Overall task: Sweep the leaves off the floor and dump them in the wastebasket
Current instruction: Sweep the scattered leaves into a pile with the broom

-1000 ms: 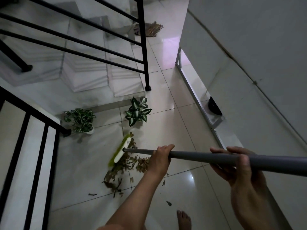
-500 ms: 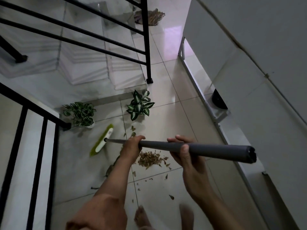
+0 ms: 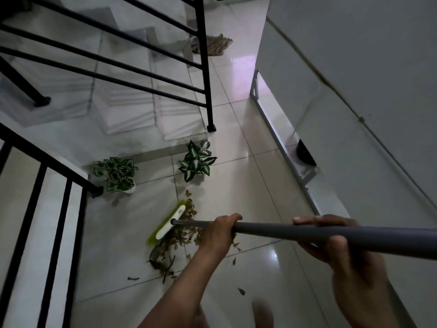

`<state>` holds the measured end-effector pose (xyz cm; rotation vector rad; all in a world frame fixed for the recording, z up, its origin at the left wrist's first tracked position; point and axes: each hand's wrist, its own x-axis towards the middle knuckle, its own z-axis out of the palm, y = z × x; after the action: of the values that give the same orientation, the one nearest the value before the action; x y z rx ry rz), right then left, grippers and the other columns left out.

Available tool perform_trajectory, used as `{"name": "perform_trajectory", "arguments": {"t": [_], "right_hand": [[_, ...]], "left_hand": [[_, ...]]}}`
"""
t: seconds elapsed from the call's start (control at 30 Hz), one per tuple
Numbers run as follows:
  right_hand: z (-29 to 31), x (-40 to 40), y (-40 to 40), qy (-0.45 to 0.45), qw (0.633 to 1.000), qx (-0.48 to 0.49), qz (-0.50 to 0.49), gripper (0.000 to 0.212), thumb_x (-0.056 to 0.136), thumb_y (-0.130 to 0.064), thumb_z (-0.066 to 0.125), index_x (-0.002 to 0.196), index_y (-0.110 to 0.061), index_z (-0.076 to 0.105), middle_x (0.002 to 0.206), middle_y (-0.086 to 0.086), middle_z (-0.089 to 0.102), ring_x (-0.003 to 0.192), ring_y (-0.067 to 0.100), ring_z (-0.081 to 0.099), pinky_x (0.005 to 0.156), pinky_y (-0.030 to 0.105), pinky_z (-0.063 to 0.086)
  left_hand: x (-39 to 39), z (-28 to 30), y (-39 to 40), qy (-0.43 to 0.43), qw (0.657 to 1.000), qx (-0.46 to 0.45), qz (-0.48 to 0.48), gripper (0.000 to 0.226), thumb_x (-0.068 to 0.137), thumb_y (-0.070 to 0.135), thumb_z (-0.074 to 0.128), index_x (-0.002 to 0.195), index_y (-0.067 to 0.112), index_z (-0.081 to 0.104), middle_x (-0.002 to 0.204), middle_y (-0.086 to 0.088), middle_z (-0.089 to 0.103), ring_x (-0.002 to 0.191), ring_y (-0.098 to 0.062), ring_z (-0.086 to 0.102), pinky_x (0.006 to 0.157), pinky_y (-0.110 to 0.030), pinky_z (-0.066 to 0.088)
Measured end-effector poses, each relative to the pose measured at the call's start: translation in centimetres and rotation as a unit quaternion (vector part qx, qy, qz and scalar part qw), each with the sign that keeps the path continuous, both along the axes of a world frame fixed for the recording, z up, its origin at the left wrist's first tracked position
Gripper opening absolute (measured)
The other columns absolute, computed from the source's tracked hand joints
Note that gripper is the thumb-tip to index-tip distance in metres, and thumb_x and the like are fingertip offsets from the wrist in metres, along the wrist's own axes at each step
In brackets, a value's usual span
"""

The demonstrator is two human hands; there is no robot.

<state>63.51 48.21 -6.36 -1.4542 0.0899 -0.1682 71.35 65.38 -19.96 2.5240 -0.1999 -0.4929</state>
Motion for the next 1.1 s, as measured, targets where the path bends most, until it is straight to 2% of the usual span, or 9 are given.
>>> {"name": "perform_trajectory", "arguments": {"t": [0.13,0.3,0.43,0.53,0.6,0.7,0.83,0.97,1.1], "right_hand": [[-0.3,0.0,0.0,0.01,1.0,0.009,0.007,0.048,0.056,-0.073,0.063,0.084,-0.035,0.064,0.096,0.0,0.068,0.093,0.015,0.066,0.075,0.018,0.054],[-2.8,0.6,0.5,0.017,0.997,-0.061,0.04,0.039,0.065,-0.077,0.048,0.092,-0.05,0.056,0.104,-0.014,0.063,0.102,0.008,0.06,0.087,0.021,0.05],[-4.2,0.9,1.8,0.02,0.991,-0.112,0.064,0.045,0.067,-0.08,0.04,0.095,-0.047,0.053,0.099,-0.021,0.061,0.095,-0.019,0.052,0.079,0.001,0.041],[-4.6,0.0,1.8,-0.019,0.991,-0.111,0.076,0.029,0.077,-0.067,0.038,0.106,-0.065,0.042,0.106,-0.05,0.048,0.093,-0.034,0.04,0.078,-0.009,0.032],[-4.6,-1.4,0.5,0.013,0.986,-0.159,0.054,0.042,0.064,-0.083,0.038,0.1,-0.064,0.045,0.096,-0.054,0.047,0.086,-0.028,0.048,0.073,-0.005,0.038],[-3.4,-5.0,0.2,0.037,0.986,-0.16,-0.017,0.062,0.048,-0.093,0.037,0.091,-0.052,0.057,0.087,-0.025,0.062,0.078,-0.018,0.054,0.065,0.002,0.042],[-0.8,-7.9,2.0,0.032,0.98,-0.185,-0.065,0.046,0.048,-0.091,0.04,0.082,-0.064,0.053,0.082,-0.033,0.061,0.074,-0.013,0.056,0.061,0.002,0.043],[0.8,-12.4,4.0,0.022,0.983,-0.156,-0.099,0.049,0.044,-0.089,0.049,0.081,-0.058,0.058,0.09,-0.02,0.066,0.084,0.007,0.061,0.07,0.016,0.052],[2.6,-15.6,6.0,-0.014,0.983,-0.109,-0.146,0.045,0.046,-0.084,0.055,0.078,-0.052,0.061,0.084,-0.019,0.069,0.083,0.003,0.065,0.065,0.012,0.053]], "left_hand": [[1.0,0.0,0.0,-0.017,1.0,0.013,0.016,0.044,0.088,0.002,0.051,0.127,0.022,0.05,0.117,-0.009,0.062,0.106,-0.023,0.058,0.089,-0.033,0.048],[3.1,-1.1,0.5,-0.025,0.999,0.029,0.034,0.046,0.085,-0.003,0.051,0.126,0.018,0.053,0.118,-0.012,0.06,0.107,-0.026,0.058,0.089,-0.033,0.046],[3.6,-2.6,0.7,0.022,0.999,0.041,0.012,0.046,0.084,-0.007,0.05,0.121,0.018,0.057,0.116,-0.014,0.06,0.103,-0.026,0.059,0.087,-0.034,0.049],[2.5,-2.6,-0.5,0.037,0.998,0.038,-0.024,0.044,0.082,-0.008,0.051,0.118,0.015,0.059,0.116,-0.013,0.062,0.105,-0.025,0.058,0.091,-0.031,0.047],[1.2,-2.1,-1.2,0.039,0.998,0.035,-0.041,0.041,0.082,-0.007,0.05,0.115,0.016,0.06,0.113,-0.011,0.064,0.104,-0.025,0.059,0.09,-0.032,0.047],[-0.8,-1.2,-1.5,0.055,0.996,0.03,-0.065,0.035,0.083,-0.001,0.054,0.11,0.018,0.062,0.108,-0.008,0.067,0.099,-0.023,0.061,0.085,-0.032,0.048],[-4.0,0.8,-0.4,0.061,0.992,0.017,-0.112,0.03,0.083,0.001,0.054,0.103,0.021,0.064,0.102,-0.008,0.068,0.094,-0.024,0.063,0.084,-0.035,0.05],[-7.9,2.6,1.0,0.043,0.988,0.007,-0.151,0.027,0.085,0.0,0.049,0.102,0.017,0.063,0.102,-0.012,0.067,0.096,-0.028,0.062,0.083,-0.036,0.049],[-11.0,4.0,2.6,0.0,0.984,-0.012,-0.177,0.026,0.087,0.003,0.05,0.107,0.017,0.06,0.105,-0.013,0.065,0.097,-0.027,0.061,0.082,-0.034,0.047]]}}
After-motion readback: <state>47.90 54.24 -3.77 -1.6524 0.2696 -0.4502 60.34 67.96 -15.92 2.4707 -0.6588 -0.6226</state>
